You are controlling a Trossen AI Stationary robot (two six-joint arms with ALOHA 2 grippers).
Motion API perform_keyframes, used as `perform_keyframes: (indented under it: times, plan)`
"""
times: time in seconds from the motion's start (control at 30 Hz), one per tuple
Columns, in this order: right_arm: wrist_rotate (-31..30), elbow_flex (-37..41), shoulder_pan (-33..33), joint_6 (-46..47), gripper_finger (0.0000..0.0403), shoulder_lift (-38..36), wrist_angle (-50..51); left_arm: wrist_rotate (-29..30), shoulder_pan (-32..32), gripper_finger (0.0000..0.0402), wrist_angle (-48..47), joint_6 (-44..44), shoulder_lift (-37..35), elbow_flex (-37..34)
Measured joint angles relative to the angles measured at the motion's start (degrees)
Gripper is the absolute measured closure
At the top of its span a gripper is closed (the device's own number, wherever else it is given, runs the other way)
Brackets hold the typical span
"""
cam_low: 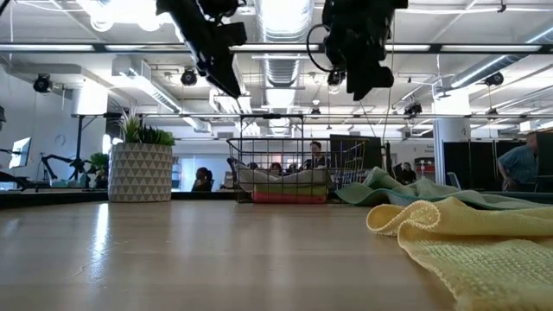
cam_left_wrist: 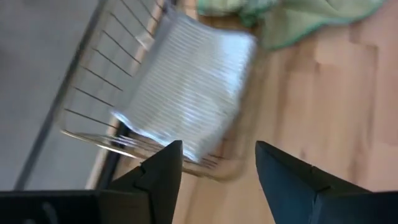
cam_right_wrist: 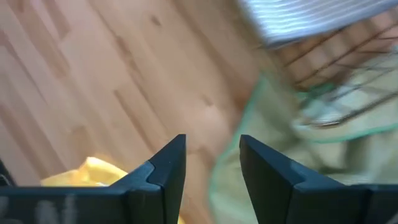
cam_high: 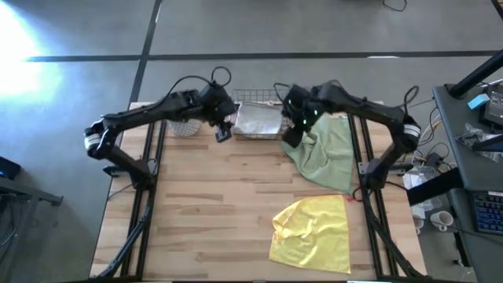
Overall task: Fold microfiber towels
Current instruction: Fold the yellow towel
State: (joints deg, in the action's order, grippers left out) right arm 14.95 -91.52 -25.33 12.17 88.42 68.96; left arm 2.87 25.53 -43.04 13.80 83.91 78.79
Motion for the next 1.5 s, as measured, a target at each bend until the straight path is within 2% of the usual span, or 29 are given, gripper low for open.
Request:
perform_keyframes:
  times: [0.17,0.3,0.53,0.67,0.8,0.97,1.2,1.5]
  plan:
    - [-3.94,9.30,9.27,14.02,0.0267,-5.02,-8.55,-0.06,-4.78,0.0215,5.70,-2.81,-4.83,-8.37]
    - [-7.55,13.78,17.82,25.48,0.0268,-7.02,-9.95,-0.24,-9.89,0.0215,10.82,-7.03,-8.04,-13.58]
    - [-14.15,18.16,32.26,42.15,0.0268,-6.23,-11.29,-0.22,-19.58,0.0215,15.14,-11.59,-9.34,-19.05]
    - [-15.06,18.83,38.57,45.79,0.0268,-4.00,-12.67,-0.15,-24.55,0.0215,17.11,-14.63,-9.02,-21.09]
    - [-15.12,18.83,43.34,43.46,0.0268,-0.67,-13.41,0.54,-28.30,0.0215,16.77,-15.28,-8.38,-21.20]
    - [-15.14,18.83,46.73,33.07,0.0268,4.12,-16.14,0.74,-30.49,0.0215,17.63,-19.49,-8.34,-21.12]
    - [-14.49,18.83,49.56,18.00,0.0268,9.66,-20.38,0.82,-31.27,0.0215,17.65,-23.93,-8.34,-21.12]
    - [-15.99,19.08,50.82,4.14,0.0268,12.17,-24.68,0.88,-31.39,0.0215,17.62,-27.15,-8.34,-21.12]
